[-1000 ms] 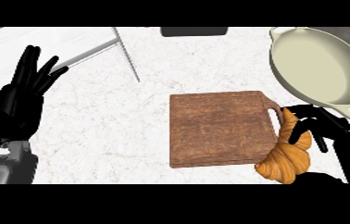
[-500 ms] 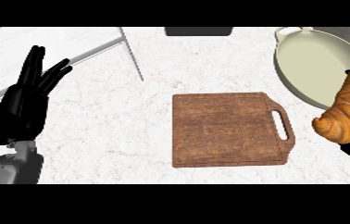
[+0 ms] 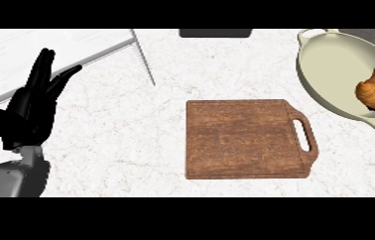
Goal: Pick the croissant from the cutting board and place it in the pot
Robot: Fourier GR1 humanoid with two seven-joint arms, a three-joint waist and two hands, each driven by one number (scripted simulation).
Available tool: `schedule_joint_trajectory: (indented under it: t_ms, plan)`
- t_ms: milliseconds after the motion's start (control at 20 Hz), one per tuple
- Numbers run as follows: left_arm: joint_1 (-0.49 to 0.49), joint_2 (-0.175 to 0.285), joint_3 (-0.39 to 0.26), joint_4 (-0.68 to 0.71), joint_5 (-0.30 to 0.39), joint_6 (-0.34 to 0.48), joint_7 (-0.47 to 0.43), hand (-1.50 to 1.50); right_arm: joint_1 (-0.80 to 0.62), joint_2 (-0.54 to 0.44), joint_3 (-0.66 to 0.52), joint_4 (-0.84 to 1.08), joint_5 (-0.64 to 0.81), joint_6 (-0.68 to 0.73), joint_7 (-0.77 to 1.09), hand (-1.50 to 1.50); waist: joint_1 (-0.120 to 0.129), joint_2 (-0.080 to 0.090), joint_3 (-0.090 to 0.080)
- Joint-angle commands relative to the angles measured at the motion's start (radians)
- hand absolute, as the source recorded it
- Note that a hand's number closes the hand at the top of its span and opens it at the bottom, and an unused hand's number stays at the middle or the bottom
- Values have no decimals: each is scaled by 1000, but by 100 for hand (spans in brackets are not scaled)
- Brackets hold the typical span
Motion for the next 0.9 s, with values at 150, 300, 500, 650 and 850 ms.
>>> schedule_joint_trajectory:
  t_ms: [150,300,500,650,850]
  plan:
    - [-44,1,-9,64,-12,-16,16,0,-88,-60,39,248,300,-238,-150,150,19,20,-4]
    - [-57,-18,-16,84,-16,-11,4,0,-170,-65,76,419,402,-326,-195,150,31,21,-3]
    - [-47,-12,-20,42,-20,-19,23,0,-328,-61,73,719,445,-398,-281,150,38,18,-2]
    - [-58,-7,2,71,-2,-38,7,0,-379,-32,75,886,472,-461,-361,150,40,21,-2]
    - [-38,-29,-31,36,-38,-13,10,0,-428,-73,3,1054,394,-344,-382,150,46,24,0]
